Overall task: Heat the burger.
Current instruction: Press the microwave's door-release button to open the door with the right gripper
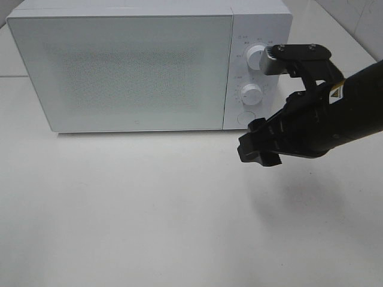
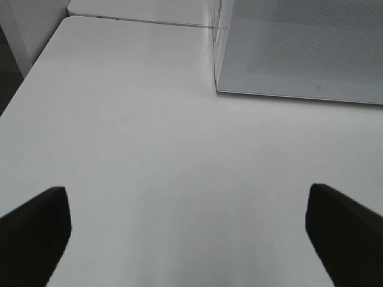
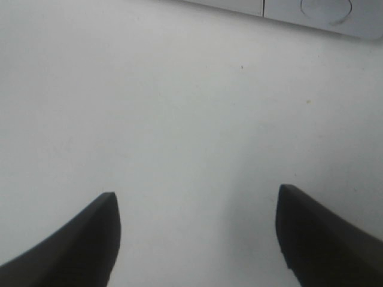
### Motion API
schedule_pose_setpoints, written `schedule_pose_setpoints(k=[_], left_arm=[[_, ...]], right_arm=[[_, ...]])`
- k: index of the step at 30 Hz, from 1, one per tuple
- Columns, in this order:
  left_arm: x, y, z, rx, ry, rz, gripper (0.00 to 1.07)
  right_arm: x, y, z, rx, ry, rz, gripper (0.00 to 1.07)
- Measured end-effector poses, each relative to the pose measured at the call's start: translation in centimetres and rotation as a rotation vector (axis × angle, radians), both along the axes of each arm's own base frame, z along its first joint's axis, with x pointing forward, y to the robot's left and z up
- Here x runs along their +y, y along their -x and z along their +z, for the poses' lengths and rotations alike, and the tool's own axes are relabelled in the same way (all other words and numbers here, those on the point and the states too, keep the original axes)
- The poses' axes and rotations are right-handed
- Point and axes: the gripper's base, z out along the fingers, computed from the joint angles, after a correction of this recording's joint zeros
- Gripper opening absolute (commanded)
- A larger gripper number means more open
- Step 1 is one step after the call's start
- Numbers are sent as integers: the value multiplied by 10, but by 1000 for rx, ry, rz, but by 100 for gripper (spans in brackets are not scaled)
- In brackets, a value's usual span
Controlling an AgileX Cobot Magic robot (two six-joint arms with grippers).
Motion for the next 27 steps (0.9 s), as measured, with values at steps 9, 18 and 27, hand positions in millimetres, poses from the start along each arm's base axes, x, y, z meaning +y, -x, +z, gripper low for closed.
schedule_pose_setpoints(k=[9,18,27], left_arm=[[0,0,0,0,0,0,100],[0,0,0,0,0,0,100],[0,0,0,0,0,0,100]], right_arm=[[-15,21,38,1,77,35,73],[-36,60,77,-50,52,33,73],[-52,91,99,-99,26,36,73]])
